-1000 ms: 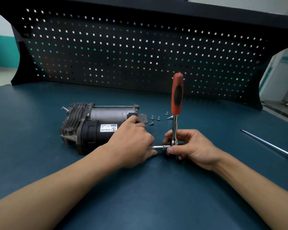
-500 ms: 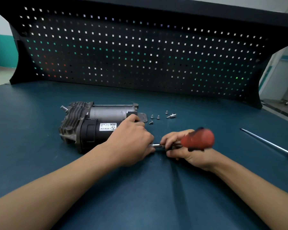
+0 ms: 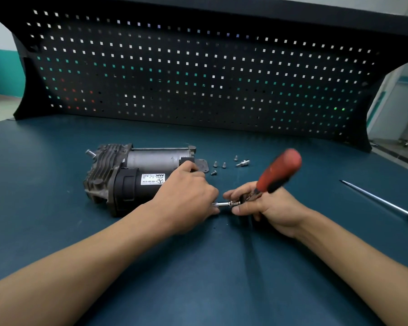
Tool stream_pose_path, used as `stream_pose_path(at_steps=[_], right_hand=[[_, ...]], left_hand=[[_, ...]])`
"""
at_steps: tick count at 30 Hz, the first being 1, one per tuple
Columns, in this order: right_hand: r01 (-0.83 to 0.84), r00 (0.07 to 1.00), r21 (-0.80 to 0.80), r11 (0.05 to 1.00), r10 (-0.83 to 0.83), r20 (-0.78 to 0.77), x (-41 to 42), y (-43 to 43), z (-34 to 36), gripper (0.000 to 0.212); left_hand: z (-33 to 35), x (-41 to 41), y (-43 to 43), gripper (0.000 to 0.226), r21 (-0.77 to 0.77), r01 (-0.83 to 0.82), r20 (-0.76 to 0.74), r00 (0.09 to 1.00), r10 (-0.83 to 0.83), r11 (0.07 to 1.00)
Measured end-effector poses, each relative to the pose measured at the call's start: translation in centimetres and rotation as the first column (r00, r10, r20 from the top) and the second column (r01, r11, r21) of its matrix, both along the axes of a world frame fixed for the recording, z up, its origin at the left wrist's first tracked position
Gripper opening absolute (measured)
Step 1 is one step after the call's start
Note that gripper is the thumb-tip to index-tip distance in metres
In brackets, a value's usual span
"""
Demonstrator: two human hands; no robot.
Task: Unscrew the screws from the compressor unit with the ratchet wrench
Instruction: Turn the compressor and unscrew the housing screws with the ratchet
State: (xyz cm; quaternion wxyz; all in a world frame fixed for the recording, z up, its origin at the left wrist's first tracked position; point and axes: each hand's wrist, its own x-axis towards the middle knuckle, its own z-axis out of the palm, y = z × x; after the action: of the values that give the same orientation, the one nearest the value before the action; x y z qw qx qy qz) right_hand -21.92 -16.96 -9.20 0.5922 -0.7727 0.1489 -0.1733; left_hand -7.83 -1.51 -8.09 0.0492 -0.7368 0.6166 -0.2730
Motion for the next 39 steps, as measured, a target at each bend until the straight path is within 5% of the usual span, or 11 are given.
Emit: stream_pose_path(at_steps=[7,15,27,32,39], right_hand=[[0.044,0.995,0.069,0.997,-0.038,-0.091,0.3,-0.1,0.3,0.008],[0.021,0.989,0.007,1.000,-0.019,-0.145,0.5,-0.2,0.3,0.055],[-0.065,0.977,0.110,0.992,0.085,-0.194,0.3,-1.4,0.3,0.028],[-0.067,0.988,0.080,0.994,0.078,-0.134,-0.1,-1.6,0.1,0.053],[-0.105,0.994,0.125,0.987,0.108,-0.024,-0.7,-1.6,0.0,0.049]], left_hand=[[0.1,-0.2,0.0,0.036,-0.006,-0.001,-0.024,1.000,0.001,1.000],[0.0,0.0,0.1,0.036,-0.017,0.019,-0.006,1.000,-0.019,1.000],[0.2,0.0,0.3,0.029,-0.044,0.032,-0.036,0.999,-0.034,0.999],[0.2,-0.1,0.4,0.032,-0.029,0.034,-0.009,0.999,-0.035,0.999],[0.1,0.0,0.4,0.036,-0.005,0.028,0.025,0.999,-0.028,1.000]])
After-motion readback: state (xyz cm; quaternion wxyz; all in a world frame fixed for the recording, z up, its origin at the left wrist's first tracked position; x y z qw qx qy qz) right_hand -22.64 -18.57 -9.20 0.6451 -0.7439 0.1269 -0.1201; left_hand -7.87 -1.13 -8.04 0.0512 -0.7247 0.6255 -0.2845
